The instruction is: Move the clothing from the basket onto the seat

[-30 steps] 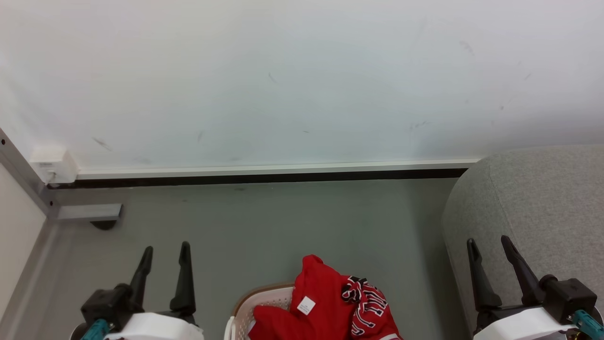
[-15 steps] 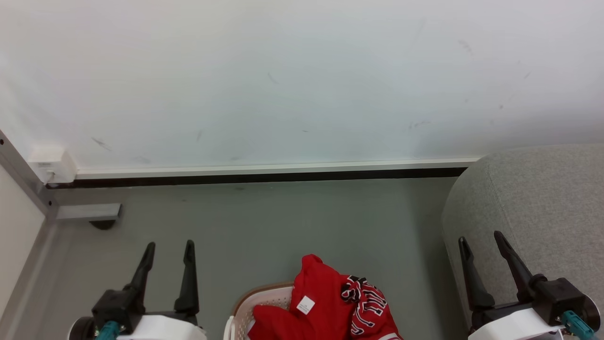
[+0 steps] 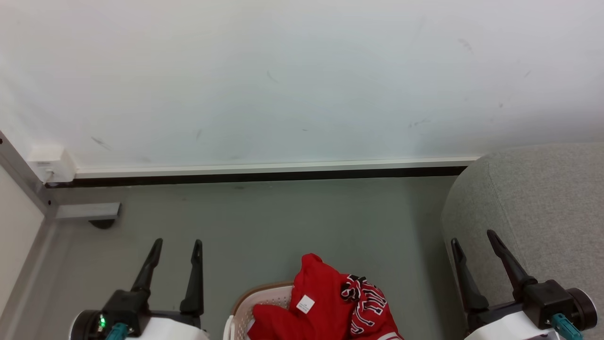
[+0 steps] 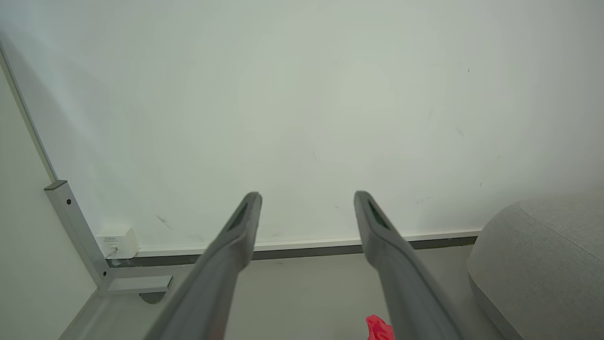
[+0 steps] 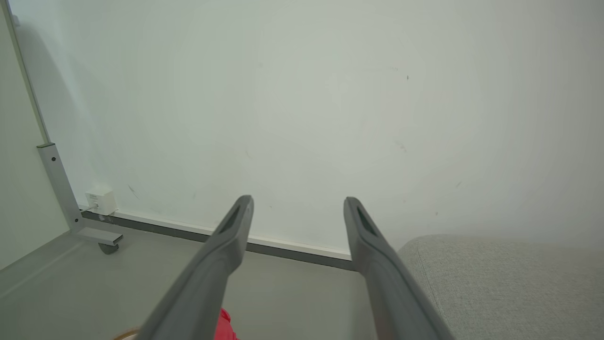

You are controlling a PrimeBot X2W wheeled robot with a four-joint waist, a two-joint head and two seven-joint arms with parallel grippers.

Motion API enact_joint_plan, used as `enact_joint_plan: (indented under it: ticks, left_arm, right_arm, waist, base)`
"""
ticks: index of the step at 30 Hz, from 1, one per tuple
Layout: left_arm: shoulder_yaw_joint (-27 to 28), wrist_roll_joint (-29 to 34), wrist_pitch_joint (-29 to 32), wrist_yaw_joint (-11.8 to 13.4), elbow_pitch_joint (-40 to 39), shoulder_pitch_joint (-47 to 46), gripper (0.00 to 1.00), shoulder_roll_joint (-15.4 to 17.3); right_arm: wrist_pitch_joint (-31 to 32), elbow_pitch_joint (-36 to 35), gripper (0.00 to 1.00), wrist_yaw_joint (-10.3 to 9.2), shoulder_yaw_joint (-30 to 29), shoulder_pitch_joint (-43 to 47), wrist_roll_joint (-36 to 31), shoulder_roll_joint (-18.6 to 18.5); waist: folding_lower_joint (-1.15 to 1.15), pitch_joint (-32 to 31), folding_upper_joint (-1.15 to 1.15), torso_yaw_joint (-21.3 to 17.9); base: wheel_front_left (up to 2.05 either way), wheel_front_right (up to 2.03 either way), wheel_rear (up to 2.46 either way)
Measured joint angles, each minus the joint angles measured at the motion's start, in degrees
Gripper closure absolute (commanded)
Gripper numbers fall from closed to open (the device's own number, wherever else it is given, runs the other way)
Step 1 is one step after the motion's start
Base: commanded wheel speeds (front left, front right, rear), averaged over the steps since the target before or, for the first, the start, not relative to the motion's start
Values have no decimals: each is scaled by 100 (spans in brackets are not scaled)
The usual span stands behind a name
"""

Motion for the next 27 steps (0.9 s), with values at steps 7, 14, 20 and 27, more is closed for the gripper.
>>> enact_joint_plan:
  ticks: [7, 14, 20, 27]
  left_arm:
    - [40, 0, 0, -33, 10, -1, 0, -16]
    - [76, 0, -1, -43, 13, -1, 0, -32]
    - [100, -1, -1, -51, 19, -1, 0, -40]
    - [74, -5, -1, -156, 74, -18, 0, -51]
  right_arm:
    - [0, 4, 0, 0, 0, -5, 1, -4]
    - [0, 13, 0, 0, 3, -9, 15, -5]
    - [0, 10, 0, 0, 15, -29, 46, -5]
    - [-9, -58, 0, 0, -240, -107, 166, -33]
  waist:
    - [0, 12, 0, 2]
    - [0, 7, 0, -16]
    - [0, 25, 0, -91]
    - [0, 118, 0, -281]
  base:
    - [0, 0, 0]
    - [0, 0, 0]
    - [0, 0, 0]
    - [0, 0, 0]
